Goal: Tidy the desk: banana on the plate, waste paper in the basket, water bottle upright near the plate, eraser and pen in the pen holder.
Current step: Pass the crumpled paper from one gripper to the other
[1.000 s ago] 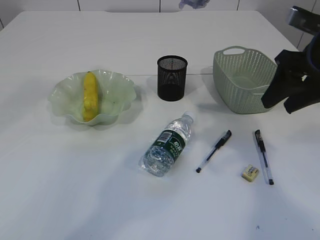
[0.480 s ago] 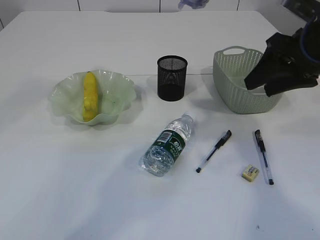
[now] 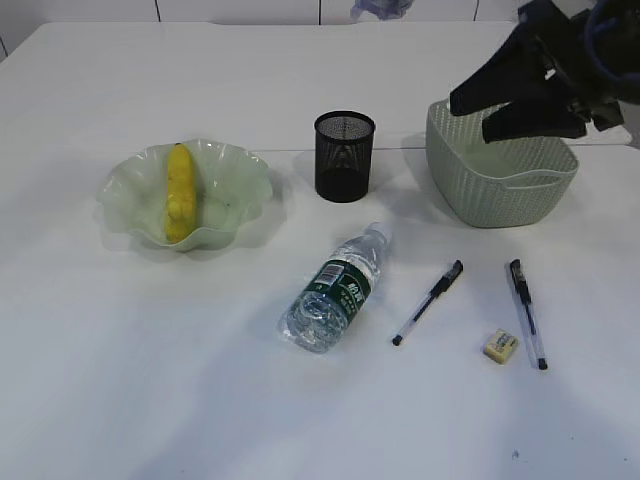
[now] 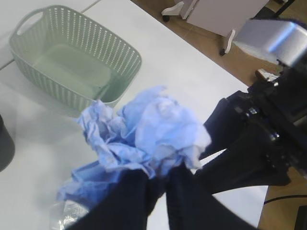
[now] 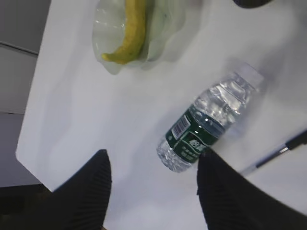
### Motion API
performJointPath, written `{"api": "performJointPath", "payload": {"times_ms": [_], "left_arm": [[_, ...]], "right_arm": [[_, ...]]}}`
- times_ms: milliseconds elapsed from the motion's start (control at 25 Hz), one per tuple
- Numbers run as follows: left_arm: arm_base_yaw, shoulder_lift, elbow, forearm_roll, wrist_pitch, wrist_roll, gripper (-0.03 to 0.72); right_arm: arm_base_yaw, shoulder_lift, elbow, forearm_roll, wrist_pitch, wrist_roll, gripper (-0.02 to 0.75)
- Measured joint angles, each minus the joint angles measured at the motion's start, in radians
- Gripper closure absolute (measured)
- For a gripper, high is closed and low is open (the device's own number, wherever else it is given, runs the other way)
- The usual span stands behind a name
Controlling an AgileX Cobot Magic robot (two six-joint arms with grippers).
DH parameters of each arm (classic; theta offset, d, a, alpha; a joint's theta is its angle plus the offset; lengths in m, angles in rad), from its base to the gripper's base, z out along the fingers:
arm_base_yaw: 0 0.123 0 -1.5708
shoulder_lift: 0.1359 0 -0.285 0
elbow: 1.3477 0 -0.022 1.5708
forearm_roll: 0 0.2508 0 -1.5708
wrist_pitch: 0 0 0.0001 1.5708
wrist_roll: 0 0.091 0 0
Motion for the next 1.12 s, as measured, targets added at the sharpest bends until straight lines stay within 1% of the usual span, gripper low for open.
{"api": "performJointPath", "payload": {"times_ms": [320,440,640,840,920,1120], "left_arm": [[0.0,-0.003,0.0,0.002,0.0,0.0,0.648],[0.0,-0.005,0.0,0.002,0.0,0.0,0.648],[0.0,-0.007,0.0,0.004,0.0,0.0,0.648],[0.0,-0.007,0.0,0.004,0.0,0.0,0.648],[0.0,-0.007,0.0,0.004,0.0,0.0,0.648],[0.0,-0.007,0.0,0.004,0.0,0.0,0.648]], "right_arm": [[0.0,0.002,0.0,0.188,-0.068,-0.091,0.309],[0.0,0.002,0.0,0.236,-0.082,-0.116,0.309],[-0.013,0.003,0.0,0.355,-0.09,-0.172,0.309],[-0.017,0.004,0.0,0.418,-0.09,-0.201,0.309],[-0.035,0.004,0.0,0.455,-0.077,-0.219,0.309],[-0.098,0.004,0.0,0.588,-0.015,-0.248,0.309]]}}
